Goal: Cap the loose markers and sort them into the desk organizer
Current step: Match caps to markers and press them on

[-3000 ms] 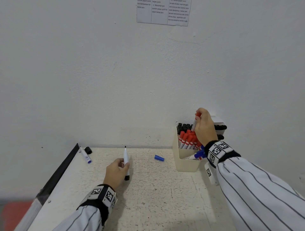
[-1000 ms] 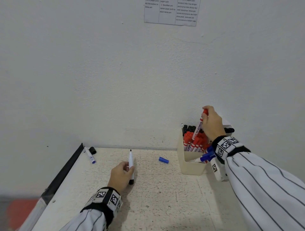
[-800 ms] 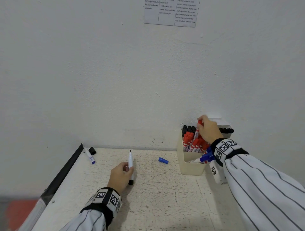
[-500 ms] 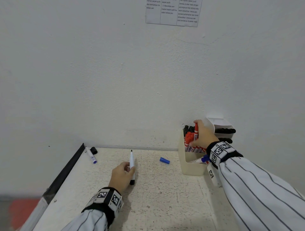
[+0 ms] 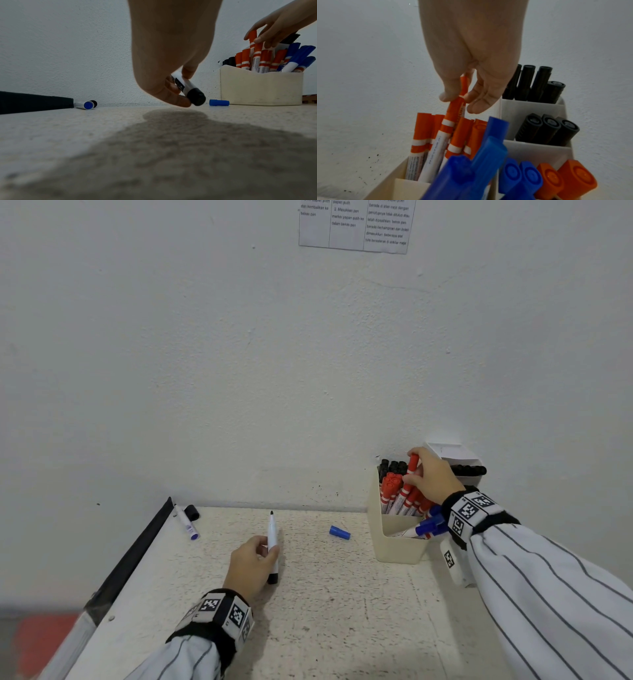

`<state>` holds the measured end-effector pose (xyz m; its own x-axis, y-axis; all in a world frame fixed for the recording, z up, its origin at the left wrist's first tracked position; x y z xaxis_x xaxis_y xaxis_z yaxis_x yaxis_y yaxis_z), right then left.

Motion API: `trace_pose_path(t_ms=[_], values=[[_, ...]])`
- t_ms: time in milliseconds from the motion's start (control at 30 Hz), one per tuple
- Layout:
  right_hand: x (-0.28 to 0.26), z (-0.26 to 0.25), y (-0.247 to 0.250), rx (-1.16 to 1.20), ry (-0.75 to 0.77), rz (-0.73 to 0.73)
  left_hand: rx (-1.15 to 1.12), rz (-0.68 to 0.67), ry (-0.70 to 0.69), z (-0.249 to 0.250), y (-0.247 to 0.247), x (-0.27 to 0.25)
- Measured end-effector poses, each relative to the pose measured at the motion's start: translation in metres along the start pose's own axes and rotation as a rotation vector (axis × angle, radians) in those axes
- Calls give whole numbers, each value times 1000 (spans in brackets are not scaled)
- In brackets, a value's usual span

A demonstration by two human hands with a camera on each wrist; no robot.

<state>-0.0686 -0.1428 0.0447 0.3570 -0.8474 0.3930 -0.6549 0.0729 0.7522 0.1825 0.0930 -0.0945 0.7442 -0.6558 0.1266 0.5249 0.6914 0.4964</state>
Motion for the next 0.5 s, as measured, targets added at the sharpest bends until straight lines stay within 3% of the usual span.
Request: trace_pose_path(t_ms=[233,500], values=[[7,-12,19,17,29,168,13,-2,-10,1,0,-1],[-2,-45,75,247,260,606,6,-1,-25,4,0,-2]])
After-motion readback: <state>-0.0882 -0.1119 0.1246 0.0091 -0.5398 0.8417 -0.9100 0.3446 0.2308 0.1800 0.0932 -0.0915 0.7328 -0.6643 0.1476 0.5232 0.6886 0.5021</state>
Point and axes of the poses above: each hand's wrist, its own x-axis towards the middle knuckle, its own y-axis out of the back of the hand, z = x × y, the point moved 7 cm from there along x, towards the middle knuckle, and after that the axes turned 8 degrees about z, right-handed, at the moved point
